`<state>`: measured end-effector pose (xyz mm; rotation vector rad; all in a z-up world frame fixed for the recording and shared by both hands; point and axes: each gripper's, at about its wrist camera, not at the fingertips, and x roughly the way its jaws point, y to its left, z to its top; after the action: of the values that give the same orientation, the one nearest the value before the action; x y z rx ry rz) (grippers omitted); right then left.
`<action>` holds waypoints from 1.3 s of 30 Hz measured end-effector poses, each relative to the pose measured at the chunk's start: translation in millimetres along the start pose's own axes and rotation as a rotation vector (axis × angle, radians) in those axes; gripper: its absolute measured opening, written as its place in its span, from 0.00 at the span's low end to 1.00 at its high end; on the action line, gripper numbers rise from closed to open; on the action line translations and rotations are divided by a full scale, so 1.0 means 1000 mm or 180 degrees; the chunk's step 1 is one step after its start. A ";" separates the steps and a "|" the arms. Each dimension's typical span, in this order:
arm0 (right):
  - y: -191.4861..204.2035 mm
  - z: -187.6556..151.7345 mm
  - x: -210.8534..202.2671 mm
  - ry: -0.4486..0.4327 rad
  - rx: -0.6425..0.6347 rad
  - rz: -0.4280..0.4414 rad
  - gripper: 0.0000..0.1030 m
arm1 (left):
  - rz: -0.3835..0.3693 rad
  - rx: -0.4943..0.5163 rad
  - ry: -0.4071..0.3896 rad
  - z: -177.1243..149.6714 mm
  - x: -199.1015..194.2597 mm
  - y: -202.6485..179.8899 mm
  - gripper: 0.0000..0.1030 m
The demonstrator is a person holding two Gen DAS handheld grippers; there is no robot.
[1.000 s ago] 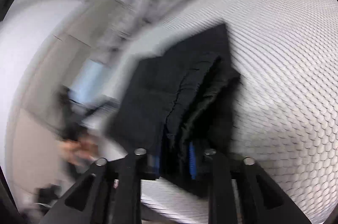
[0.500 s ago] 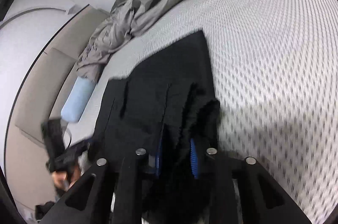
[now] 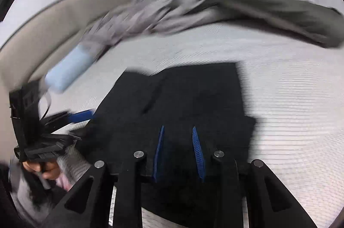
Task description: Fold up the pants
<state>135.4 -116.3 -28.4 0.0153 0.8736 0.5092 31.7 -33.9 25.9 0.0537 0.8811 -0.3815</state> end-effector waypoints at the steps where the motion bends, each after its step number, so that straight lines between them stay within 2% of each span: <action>1: 0.008 -0.002 0.013 0.0114 -0.0094 -0.0014 0.27 | 0.0082 0.0159 0.0046 -0.003 0.009 -0.007 0.52; 3: 0.020 -0.010 0.035 0.0295 -0.0355 -0.0102 0.28 | 0.0097 0.0314 0.0097 -0.002 0.020 -0.012 0.53; 4: 0.022 -0.015 0.037 0.0296 -0.0527 -0.0137 0.28 | 0.0061 0.0336 0.0119 -0.003 0.020 -0.011 0.53; 6: 0.009 -0.022 0.027 0.0332 -0.0602 -0.0181 0.27 | -0.0044 0.0258 0.0160 -0.004 0.015 -0.002 0.53; 8: -0.011 -0.030 0.007 0.0329 -0.0573 -0.0406 0.27 | -0.0116 0.0182 0.0184 -0.004 0.012 0.007 0.53; 9: -0.024 -0.034 -0.004 0.0320 -0.0513 -0.0392 0.23 | -0.0123 0.0152 0.0194 -0.005 0.011 0.010 0.53; 12: -0.050 -0.041 -0.028 0.0235 -0.0271 -0.0123 0.23 | -0.0057 0.0168 0.0190 -0.014 0.003 0.014 0.53; 14: -0.045 -0.034 -0.034 0.0111 -0.0211 -0.0082 0.27 | 0.0005 0.0159 0.0171 -0.009 -0.003 0.010 0.53; 16: -0.037 -0.034 -0.041 -0.0018 -0.0209 -0.0044 0.32 | -0.0138 0.0087 0.0042 -0.005 -0.011 0.005 0.56; 18: -0.008 -0.032 -0.027 -0.0055 -0.0352 0.0020 0.33 | -0.0262 0.0062 0.0032 0.003 -0.003 -0.005 0.59; 20: 0.017 -0.029 0.001 0.0047 -0.0512 0.0005 0.33 | -0.0221 0.0233 0.0138 0.004 0.017 -0.018 0.59; 22: 0.026 -0.035 0.025 0.0287 -0.0696 -0.0105 0.33 | -0.0122 0.0482 0.0175 -0.001 0.025 -0.025 0.59; 23: 0.025 -0.039 0.029 0.0307 -0.0774 -0.0151 0.33 | -0.0088 0.0550 0.0192 -0.006 0.023 -0.024 0.61; 24: 0.021 -0.042 0.025 0.0305 -0.0819 -0.0195 0.33 | -0.0088 0.0538 0.0192 -0.009 0.019 -0.019 0.61; 26: 0.004 -0.048 0.009 0.0310 -0.0842 -0.0476 0.33 | -0.0140 0.0399 0.0183 -0.018 0.006 -0.005 0.61; 27: -0.008 -0.051 -0.001 0.0291 -0.0816 -0.0535 0.30 | -0.0138 0.0332 0.0172 -0.021 0.000 0.003 0.61; 29: -0.027 -0.055 -0.018 0.0269 -0.0646 -0.0313 0.30 | -0.0159 0.0271 0.0160 -0.028 -0.011 0.012 0.61; 31: -0.024 -0.054 -0.029 0.0212 -0.0696 -0.0304 0.32 | -0.0118 0.0218 0.0133 -0.028 -0.020 0.013 0.61; 33: -0.020 -0.050 -0.038 0.0034 -0.0649 -0.0228 0.35 | -0.0188 0.0176 -0.0024 -0.022 -0.030 0.013 0.61; 34: -0.020 -0.047 -0.035 -0.0031 -0.0600 -0.0198 0.36 | -0.0184 0.0138 -0.0157 -0.014 -0.032 0.013 0.61; 35: -0.015 -0.040 -0.030 -0.0083 -0.0559 -0.0201 0.37 | -0.0149 0.0112 -0.0181 -0.009 -0.030 0.013 0.61; 37: -0.005 -0.028 -0.006 -0.0066 -0.0543 -0.0328 0.37 | -0.0076 0.0014 -0.0074 0.003 -0.010 0.018 0.61; 39: 0.006 -0.017 0.024 0.0119 -0.0539 -0.0410 0.37 | -0.0024 -0.0053 0.0118 0.005 0.010 0.025 0.59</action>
<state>133.3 -104.1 -55.3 -0.2045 0.8595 0.4624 50.0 -14.4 18.3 0.0422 0.9213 -0.3811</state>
